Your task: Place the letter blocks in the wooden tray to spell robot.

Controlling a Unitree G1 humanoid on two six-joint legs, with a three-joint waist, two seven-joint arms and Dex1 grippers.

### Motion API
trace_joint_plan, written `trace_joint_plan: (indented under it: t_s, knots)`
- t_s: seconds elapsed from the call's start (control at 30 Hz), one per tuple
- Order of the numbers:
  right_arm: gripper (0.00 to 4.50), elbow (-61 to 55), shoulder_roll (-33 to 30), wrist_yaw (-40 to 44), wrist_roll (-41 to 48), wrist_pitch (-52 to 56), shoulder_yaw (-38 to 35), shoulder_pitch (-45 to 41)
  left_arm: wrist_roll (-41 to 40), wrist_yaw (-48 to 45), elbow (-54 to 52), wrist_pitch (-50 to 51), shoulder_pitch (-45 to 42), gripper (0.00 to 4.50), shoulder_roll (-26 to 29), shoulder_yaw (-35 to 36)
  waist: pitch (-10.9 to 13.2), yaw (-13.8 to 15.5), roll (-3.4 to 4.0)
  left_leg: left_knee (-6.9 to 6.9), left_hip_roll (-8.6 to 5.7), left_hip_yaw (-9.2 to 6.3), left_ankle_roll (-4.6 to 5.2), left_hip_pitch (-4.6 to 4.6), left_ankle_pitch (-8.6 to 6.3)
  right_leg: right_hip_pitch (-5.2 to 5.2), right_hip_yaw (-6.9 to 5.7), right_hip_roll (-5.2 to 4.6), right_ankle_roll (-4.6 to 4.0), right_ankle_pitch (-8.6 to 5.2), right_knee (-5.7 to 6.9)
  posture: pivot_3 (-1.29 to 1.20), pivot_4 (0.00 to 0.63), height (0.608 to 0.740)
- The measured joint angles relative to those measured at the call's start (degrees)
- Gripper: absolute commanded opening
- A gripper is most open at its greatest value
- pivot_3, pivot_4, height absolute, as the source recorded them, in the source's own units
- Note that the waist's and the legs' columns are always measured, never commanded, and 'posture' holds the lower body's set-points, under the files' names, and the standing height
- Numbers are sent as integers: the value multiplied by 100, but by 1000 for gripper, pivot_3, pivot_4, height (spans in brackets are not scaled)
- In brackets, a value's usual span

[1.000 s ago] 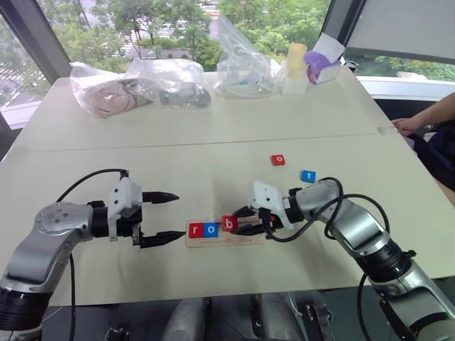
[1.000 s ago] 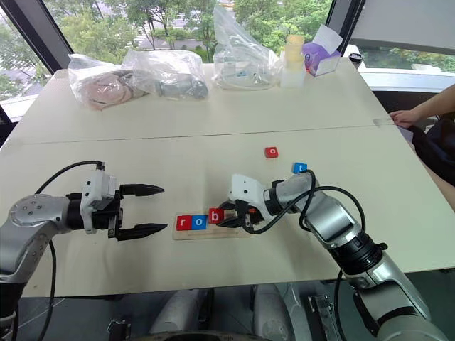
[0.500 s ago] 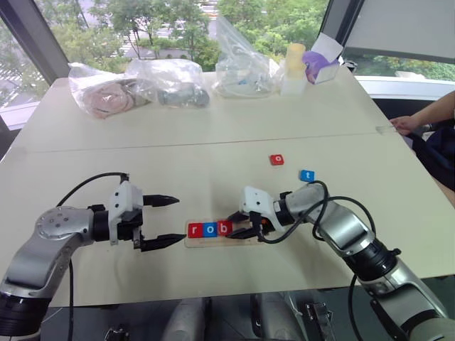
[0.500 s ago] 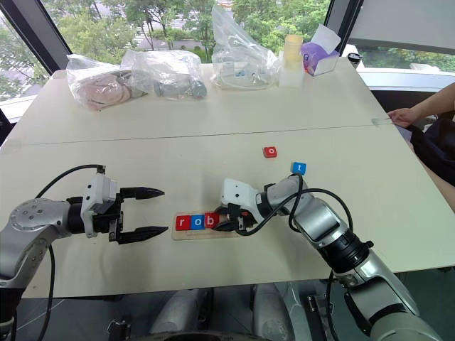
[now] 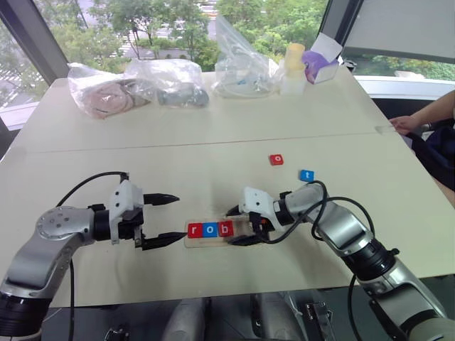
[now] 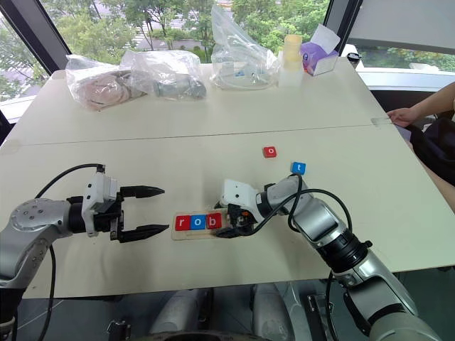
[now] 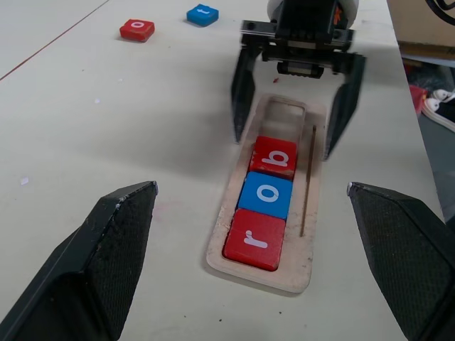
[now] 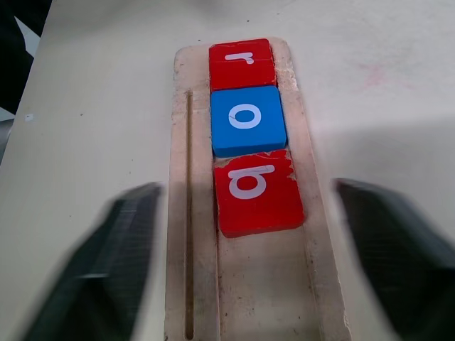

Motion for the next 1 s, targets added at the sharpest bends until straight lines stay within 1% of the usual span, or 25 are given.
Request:
trace_joint_plan:
  t_s: [0.13,0.23,0.3,0.4,0.5,0.57,0.63,0.87,1.0]
  knots:
    - [4440,0,12,-12,1,-1,2,-1,0,8,0,0,-14,4500,-24,-1,0,0,0,0,0,0,0,0,0,0,0,0,0,0,0,0,150,740]
    - [4440,234,181,-305,11,-9,-215,-156,0,17,0,0,-19,4500,-51,-5,0,-12,1,0,0,1,-3,0,2,-2,1,1,-2,2,2,0,150,740]
    - [4440,626,355,-808,1,37,-675,-457,2,23,1,-3,-18,4500,-82,-6,0,-10,1,1,0,1,-7,0,4,-3,1,5,-7,5,3,0,150,740]
    - [4440,1069,390,-1505,-67,210,-1300,-894,5,26,2,-11,-17,4500,-91,-8,-1,9,-1,-2,-1,-1,-9,0,5,-4,0,6,-8,6,3,0,150,740]
    - [4440,1577,583,-2415,-300,553,-1620,-1073,9,29,4,-24,-21,4500,-111,-12,-2,3,-2,-10,-1,1,-9,-1,5,-12,2,4,-8,6,4,0,150,740]
    - [4440,1965,715,-3109,-480,972,-1845,-1113,32,36,7,-43,-27,4500,-148,-22,-1,5,-1,-12,-3,2,-10,-6,6,-18,4,2,-9,6,5,0,150,740]
    - [4440,2123,754,-3551,-592,1258,-1996,-1116,70,41,35,-81,-41,4500,-184,-47,-1,3,0,-12,-3,4,-10,-11,6,-25,5,3,-9,6,6,0,150,740]
    - [4440,2379,1276,-4659,-772,1676,-2383,-1141,159,33,166,-162,-244,4500,-272,-136,-3,-39,3,-12,0,7,-9,-7,7,-24,7,11,-11,9,11,0,150,740]
    - [4440,2521,1467,-4845,-707,1815,-2538,-1268,188,26,197,-175,-244,4500,-310,-199,-3,-36,2,-8,0,8,-9,-6,7,-22,7,12,-10,10,11,0,150,740]
